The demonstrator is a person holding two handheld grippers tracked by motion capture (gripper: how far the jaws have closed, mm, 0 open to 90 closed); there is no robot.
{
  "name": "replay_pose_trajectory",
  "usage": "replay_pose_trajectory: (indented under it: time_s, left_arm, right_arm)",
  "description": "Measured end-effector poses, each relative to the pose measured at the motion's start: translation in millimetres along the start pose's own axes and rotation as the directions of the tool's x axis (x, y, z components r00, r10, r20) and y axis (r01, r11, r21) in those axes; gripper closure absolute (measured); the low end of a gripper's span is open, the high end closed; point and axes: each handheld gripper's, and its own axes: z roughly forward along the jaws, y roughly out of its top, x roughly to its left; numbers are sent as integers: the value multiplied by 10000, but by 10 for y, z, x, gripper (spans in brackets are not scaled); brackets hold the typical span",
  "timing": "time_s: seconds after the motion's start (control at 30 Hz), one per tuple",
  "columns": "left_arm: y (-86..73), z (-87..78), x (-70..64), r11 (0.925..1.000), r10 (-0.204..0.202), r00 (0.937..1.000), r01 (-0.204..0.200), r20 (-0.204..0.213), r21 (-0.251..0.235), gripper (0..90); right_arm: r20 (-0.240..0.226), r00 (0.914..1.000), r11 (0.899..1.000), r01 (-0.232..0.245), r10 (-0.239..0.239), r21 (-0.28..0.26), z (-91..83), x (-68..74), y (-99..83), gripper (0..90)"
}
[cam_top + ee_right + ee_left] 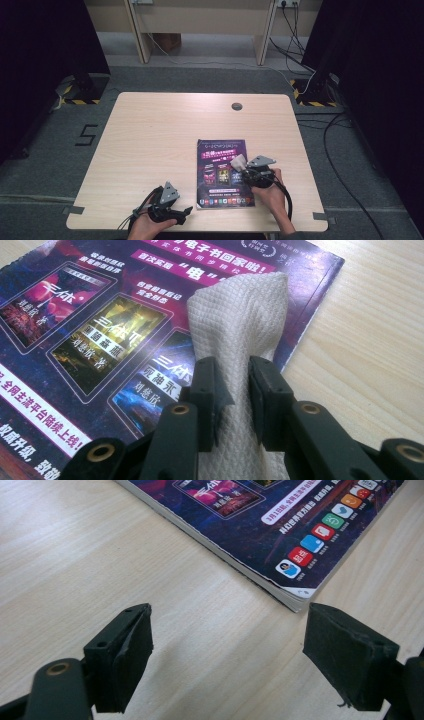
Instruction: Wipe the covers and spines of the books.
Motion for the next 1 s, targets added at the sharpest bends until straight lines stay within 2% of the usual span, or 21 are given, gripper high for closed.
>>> replay_pose_trajectory:
  time_s: [0.17,0.23,0.4,0.47,0.77,0.87,1.0]
  left_arm:
    - [7,-14,40,10000,-49,9998,48,-185,-68,192]
    - [7,-23,59,10000,-74,9995,72,-317,-47,192]
    - [3,-20,107,9993,-373,9988,371,-304,-72,192]
    - [1,-28,120,9992,-376,9986,372,-385,-108,192]
    - [-4,-68,177,9986,-487,9956,471,-795,-227,192]
    - [-10,-93,204,9981,-580,9937,556,-959,-277,192]
    - [-17,-114,230,9973,-670,9923,635,-1039,-358,192]
  right_arm:
    - [-9,9994,9994,337,-337,26,5,86,15,739]
    - [-203,9990,9992,406,-406,30,15,158,32,739]
    - [-661,9931,9953,961,-964,-77,64,434,96,740]
    - [-867,9874,9912,1320,-1327,-137,81,581,123,740]
    - [-1736,9605,9761,2145,-2173,-348,91,1092,165,741]
    - [-1978,9510,9714,2340,-2375,-411,73,1242,154,741]
    - [-2183,9387,9637,2625,-2668,-491,41,1372,138,742]
